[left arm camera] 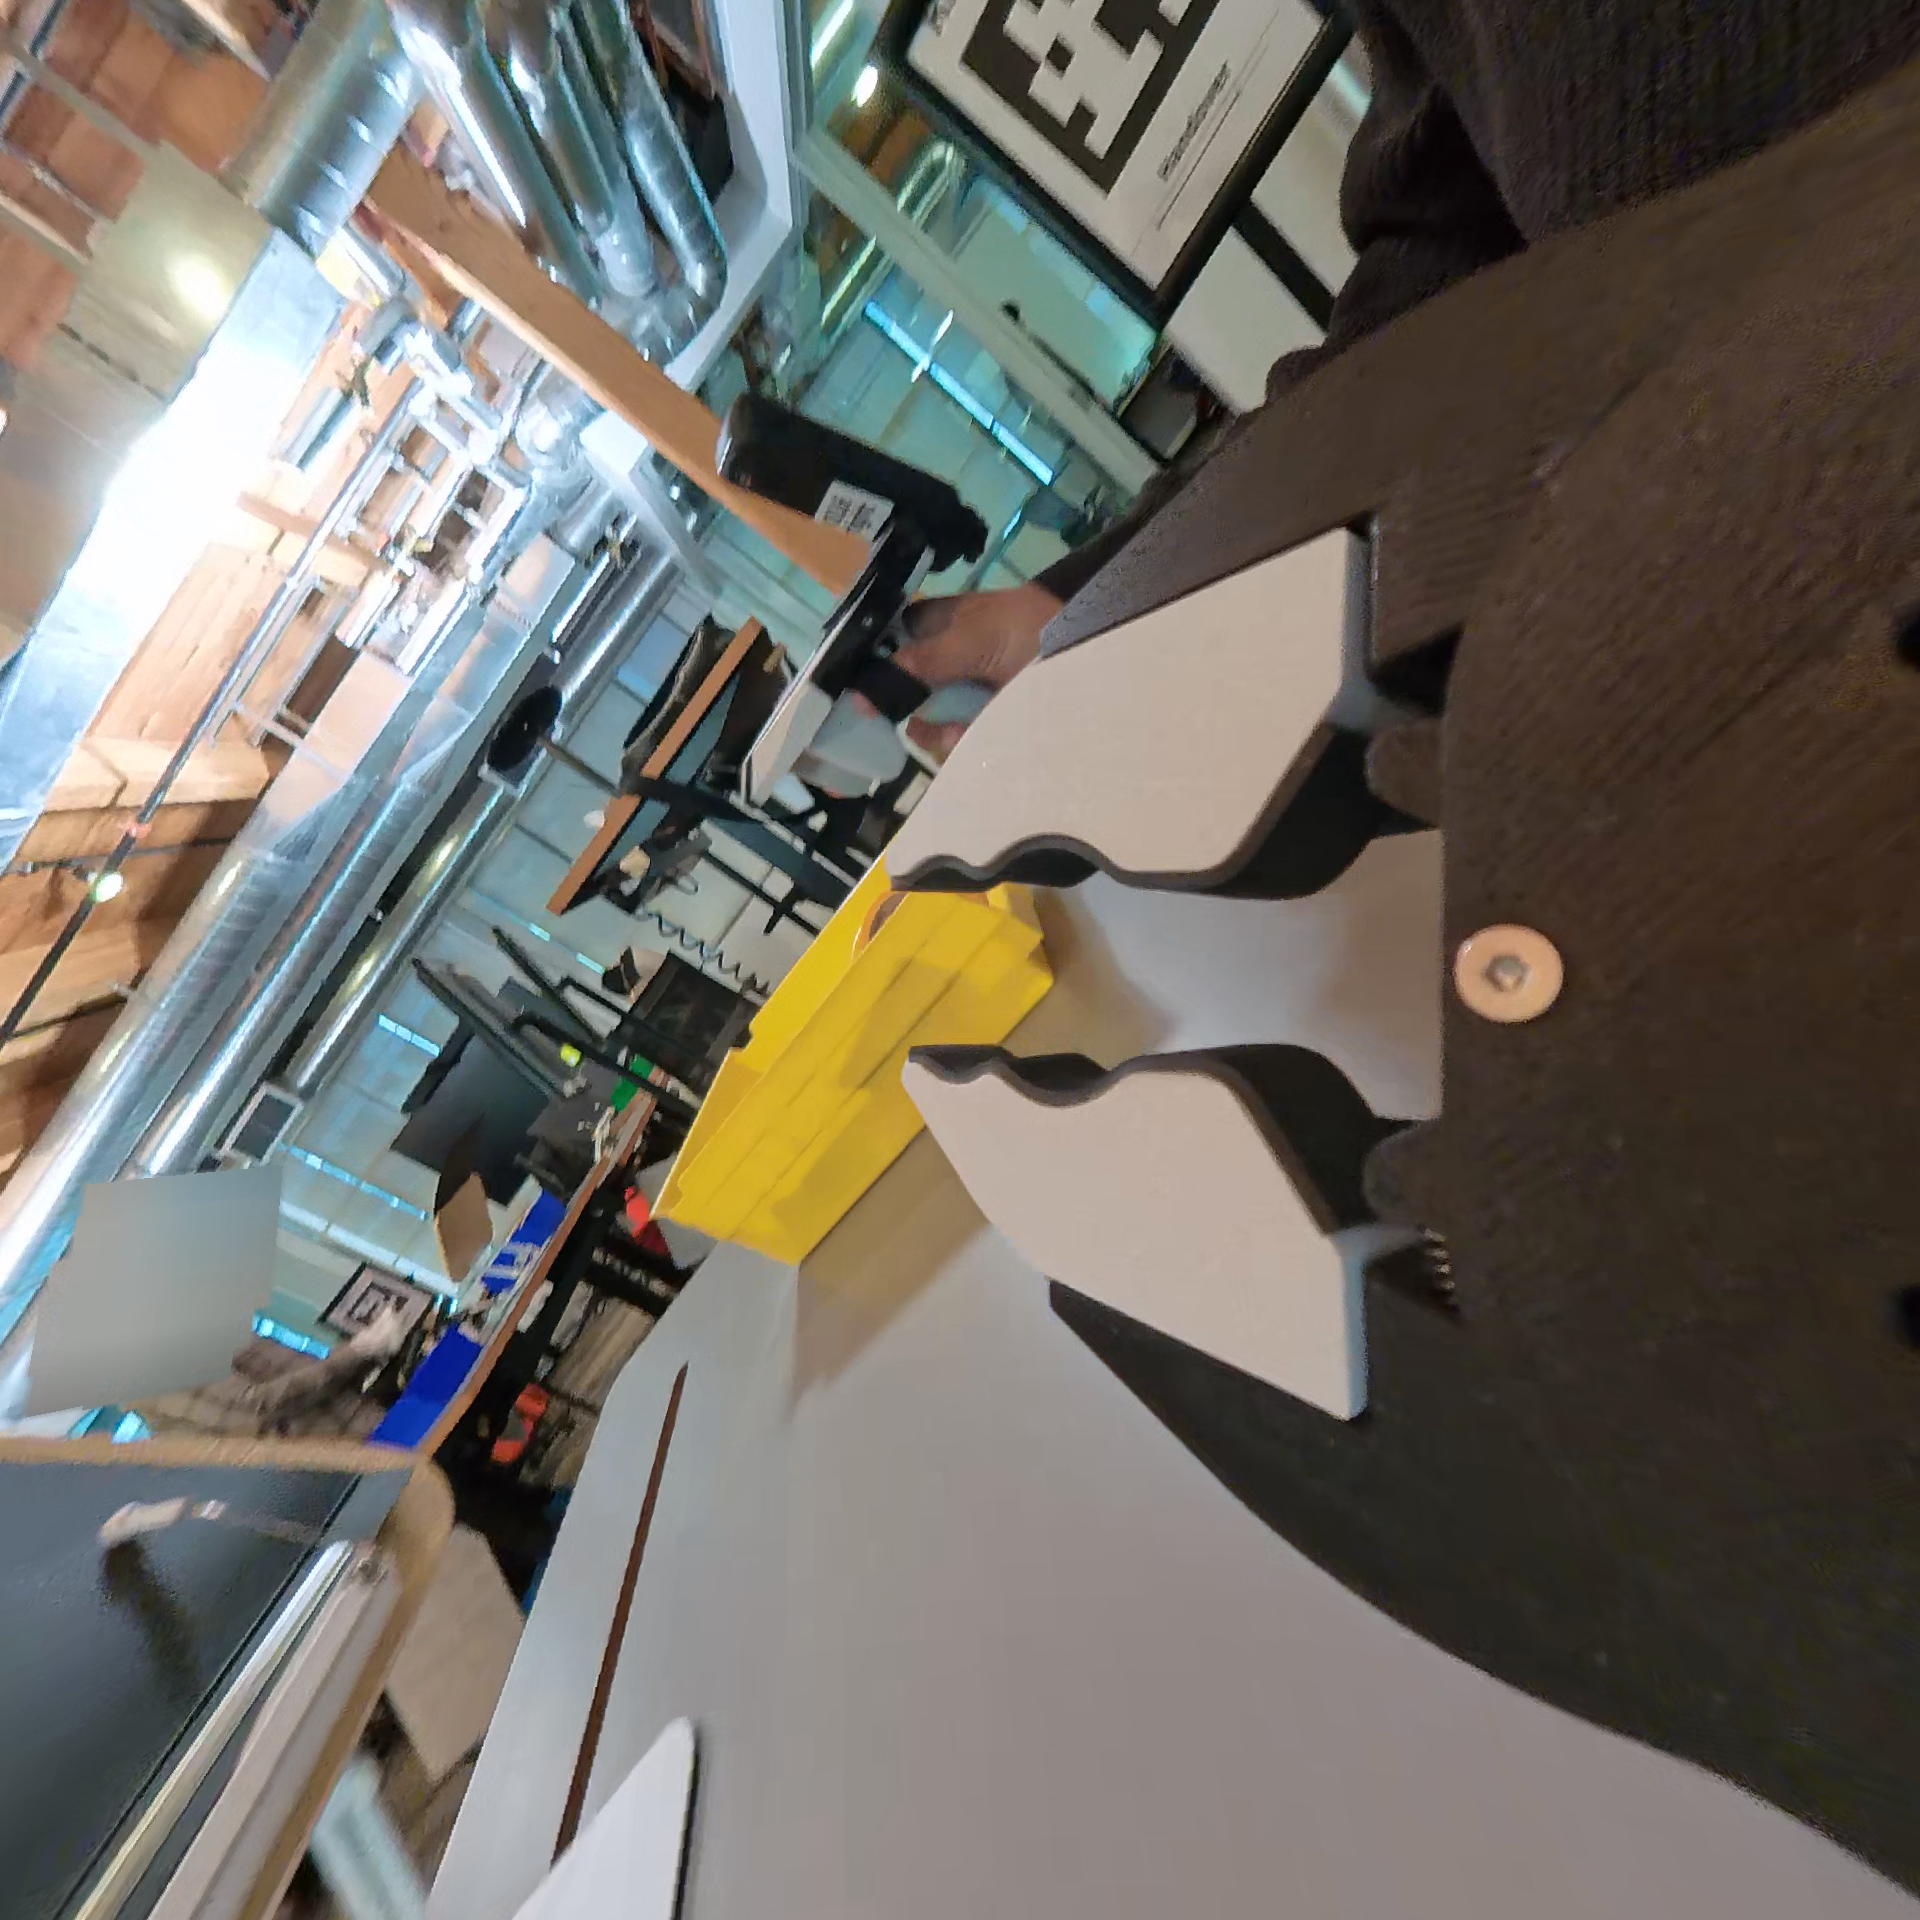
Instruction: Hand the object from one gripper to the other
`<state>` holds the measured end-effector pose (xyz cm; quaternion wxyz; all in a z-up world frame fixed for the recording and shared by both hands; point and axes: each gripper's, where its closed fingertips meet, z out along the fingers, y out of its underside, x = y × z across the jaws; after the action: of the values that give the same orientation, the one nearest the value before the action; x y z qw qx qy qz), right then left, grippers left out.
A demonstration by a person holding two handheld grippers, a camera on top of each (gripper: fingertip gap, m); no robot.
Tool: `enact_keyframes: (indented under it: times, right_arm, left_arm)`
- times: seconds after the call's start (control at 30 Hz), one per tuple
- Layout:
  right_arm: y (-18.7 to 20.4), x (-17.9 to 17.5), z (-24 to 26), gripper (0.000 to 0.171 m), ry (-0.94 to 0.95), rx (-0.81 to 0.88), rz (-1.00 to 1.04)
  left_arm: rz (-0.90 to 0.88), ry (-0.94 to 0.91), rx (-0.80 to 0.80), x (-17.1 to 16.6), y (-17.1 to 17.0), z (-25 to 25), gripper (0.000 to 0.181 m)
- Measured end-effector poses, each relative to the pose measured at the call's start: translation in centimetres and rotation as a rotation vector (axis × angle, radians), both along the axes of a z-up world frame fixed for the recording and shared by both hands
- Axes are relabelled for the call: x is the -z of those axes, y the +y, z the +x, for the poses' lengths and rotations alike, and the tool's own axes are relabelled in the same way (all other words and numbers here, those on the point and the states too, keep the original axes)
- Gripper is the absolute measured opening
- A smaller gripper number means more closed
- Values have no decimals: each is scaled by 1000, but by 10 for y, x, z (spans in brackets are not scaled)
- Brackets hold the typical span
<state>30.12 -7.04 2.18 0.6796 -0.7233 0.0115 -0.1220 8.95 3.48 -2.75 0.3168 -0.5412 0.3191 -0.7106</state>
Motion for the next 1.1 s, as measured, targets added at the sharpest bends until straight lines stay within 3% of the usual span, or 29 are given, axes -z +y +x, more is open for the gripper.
enact_keyframes:
  times: [0.13,0.3,0.37,0.47,0.63,0.73,0.9,1.1]
  right_arm:
    - [19,13,-34,12,-116,-88,-39]
    - [34,27,-70,11,-196,-196,-66]
    - [37,33,-77,10,-245,-203,-90]
    - [43,43,-84,10,-290,-219,-127]
    - [47,55,-90,11,-304,-234,-180]
    - [48,56,-91,11,-321,-231,-192]
    - [49,63,-92,11,-351,-233,-226]
    - [49,63,-95,11,-367,-237,-226]
  left_arm:
    - [16,53,-133,-29,44,-24,26]
    - [183,273,-410,-87,149,-114,31]
    - [245,426,-533,-87,192,-168,31]
    - [163,662,-823,-50,257,-261,25]
    - [-98,894,-787,45,272,-335,25]
    - [-157,1000,-825,77,278,-361,25]
    - [-70,857,-884,65,303,-352,20]
    - [-26,916,-901,68,336,-339,15]
